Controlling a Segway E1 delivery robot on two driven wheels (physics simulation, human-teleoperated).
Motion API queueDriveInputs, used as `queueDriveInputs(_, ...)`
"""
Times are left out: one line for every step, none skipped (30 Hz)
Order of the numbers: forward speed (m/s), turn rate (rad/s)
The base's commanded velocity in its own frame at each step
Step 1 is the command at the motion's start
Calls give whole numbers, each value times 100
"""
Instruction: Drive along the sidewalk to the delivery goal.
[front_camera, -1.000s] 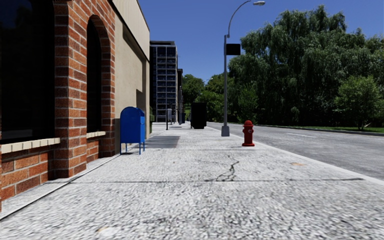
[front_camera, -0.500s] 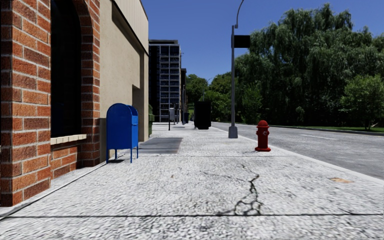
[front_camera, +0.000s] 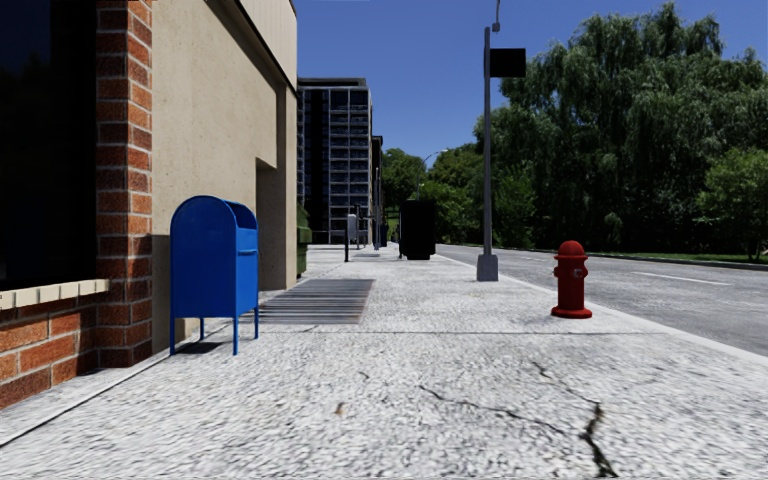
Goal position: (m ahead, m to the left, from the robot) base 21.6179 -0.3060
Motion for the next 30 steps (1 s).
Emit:
queueDriveInputs(200, 0)
queueDriveInputs(200, 0)
queueDriveInputs(200, 0)
queueDriveInputs(200, 0)
queueDriveInputs(200, 0)
queueDriveInputs(200, 0)
queueDriveInputs(200, 0)
queueDriveInputs(200, 0)
queueDriveInputs(200, 0)
queueDriveInputs(200, 0)
queueDriveInputs(200, 8)
queueDriveInputs(200, 10)
queueDriveInputs(200, 10)
queueDriveInputs(200, 10)
queueDriveInputs(200, 10)
queueDriveInputs(200, 10)
queueDriveInputs(200, 10)
queueDriveInputs(200, 6)
queueDriveInputs(200, 0)
queueDriveInputs(200, 0)
queueDriveInputs(200, 0)
queueDriveInputs(200, 0)
queueDriveInputs(200, 0)
queueDriveInputs(200, 0)
queueDriveInputs(200, 0)
queueDriveInputs(200, 0)
queueDriveInputs(200, 0)
queueDriveInputs(200, 0)
queueDriveInputs(200, 0)
queueDriveInputs(200, 0)
